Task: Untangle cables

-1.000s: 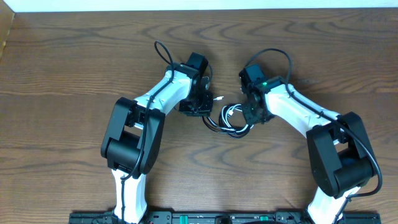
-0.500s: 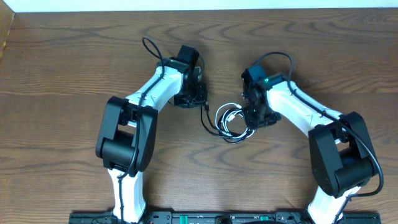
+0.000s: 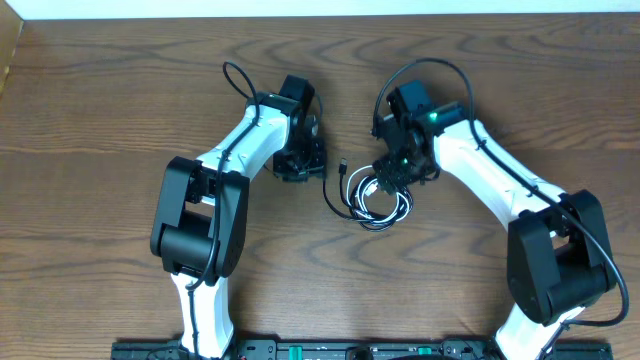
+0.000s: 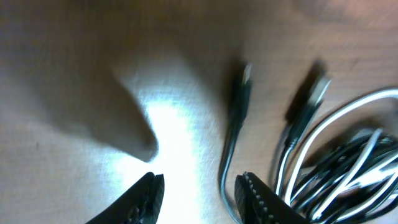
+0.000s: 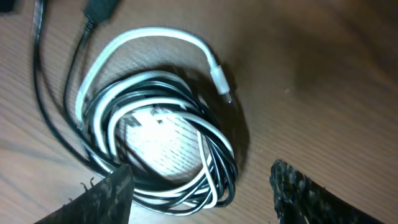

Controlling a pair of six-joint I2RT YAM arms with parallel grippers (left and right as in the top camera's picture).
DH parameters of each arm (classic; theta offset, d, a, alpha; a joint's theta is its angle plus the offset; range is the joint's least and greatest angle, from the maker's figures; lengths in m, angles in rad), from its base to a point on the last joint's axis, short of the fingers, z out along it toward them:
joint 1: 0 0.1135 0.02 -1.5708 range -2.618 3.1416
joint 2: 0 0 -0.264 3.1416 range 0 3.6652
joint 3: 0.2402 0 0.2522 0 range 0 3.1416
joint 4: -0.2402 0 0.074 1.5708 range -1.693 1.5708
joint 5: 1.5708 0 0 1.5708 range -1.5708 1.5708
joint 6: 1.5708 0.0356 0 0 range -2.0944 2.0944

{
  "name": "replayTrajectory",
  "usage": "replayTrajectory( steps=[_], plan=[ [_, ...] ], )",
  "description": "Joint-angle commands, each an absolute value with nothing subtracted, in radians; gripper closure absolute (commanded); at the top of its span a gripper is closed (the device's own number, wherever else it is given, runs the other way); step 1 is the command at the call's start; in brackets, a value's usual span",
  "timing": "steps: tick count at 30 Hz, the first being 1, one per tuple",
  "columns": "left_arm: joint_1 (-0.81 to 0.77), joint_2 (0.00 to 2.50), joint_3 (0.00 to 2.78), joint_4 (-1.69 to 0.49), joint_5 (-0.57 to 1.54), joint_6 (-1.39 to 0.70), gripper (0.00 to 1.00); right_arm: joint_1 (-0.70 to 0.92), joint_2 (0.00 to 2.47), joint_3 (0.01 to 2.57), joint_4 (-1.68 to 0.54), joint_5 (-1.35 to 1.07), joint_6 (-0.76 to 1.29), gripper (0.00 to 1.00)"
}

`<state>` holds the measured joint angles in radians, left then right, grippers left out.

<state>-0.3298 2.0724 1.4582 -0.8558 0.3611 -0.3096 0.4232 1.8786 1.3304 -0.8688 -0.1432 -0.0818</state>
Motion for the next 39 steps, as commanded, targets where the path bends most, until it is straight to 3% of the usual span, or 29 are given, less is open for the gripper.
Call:
replayTrajectory(
  steps=[1,6,9,12,14,25,27,31,39],
  plan=[
    [-0.326,2.042,1.478,-0.903,0.355,-0.255,0.57,0.426,1.871,1.251,-0.812,-0.155,-0.132,0.36],
    [-0.326,2.041,1.478,-0.969,0.356,-0.197,0.57,0.426,1.871,1.130,-0.637,-0.095,-0.128,0.41],
    [-0.326,2.040,1.478,-0.995,0.360,-0.194,0.54,0.424,1.871,1.082,-0.558,-0.087,-0.110,0.52],
    [-0.326,2.038,1.478,-1.020,0.395,-0.175,0.53,0.419,1.871,1.068,-0.530,-0.088,-0.079,0.76],
    [-0.326,2.034,1.478,-1.028,0.413,-0.176,0.53,0.412,1.870,1.069,-0.524,-0.088,-0.052,0.99],
    [-0.326,1.826,1.478,-0.900,0.419,-0.284,0.53,0.370,1.721,1.206,-0.602,-0.221,0.033,0.99],
    [-0.326,1.789,1.478,-0.878,0.419,-0.334,0.45,0.370,1.674,1.213,-0.602,-0.221,0.032,0.99],
    [-0.327,1.771,1.477,-0.890,0.420,-0.369,0.39,0.374,1.625,1.213,-0.606,-0.220,0.028,0.99],
    [-0.331,1.787,1.401,-0.866,0.419,-0.472,0.35,0.374,1.621,1.213,-0.609,-0.319,-0.056,0.99]
  ],
)
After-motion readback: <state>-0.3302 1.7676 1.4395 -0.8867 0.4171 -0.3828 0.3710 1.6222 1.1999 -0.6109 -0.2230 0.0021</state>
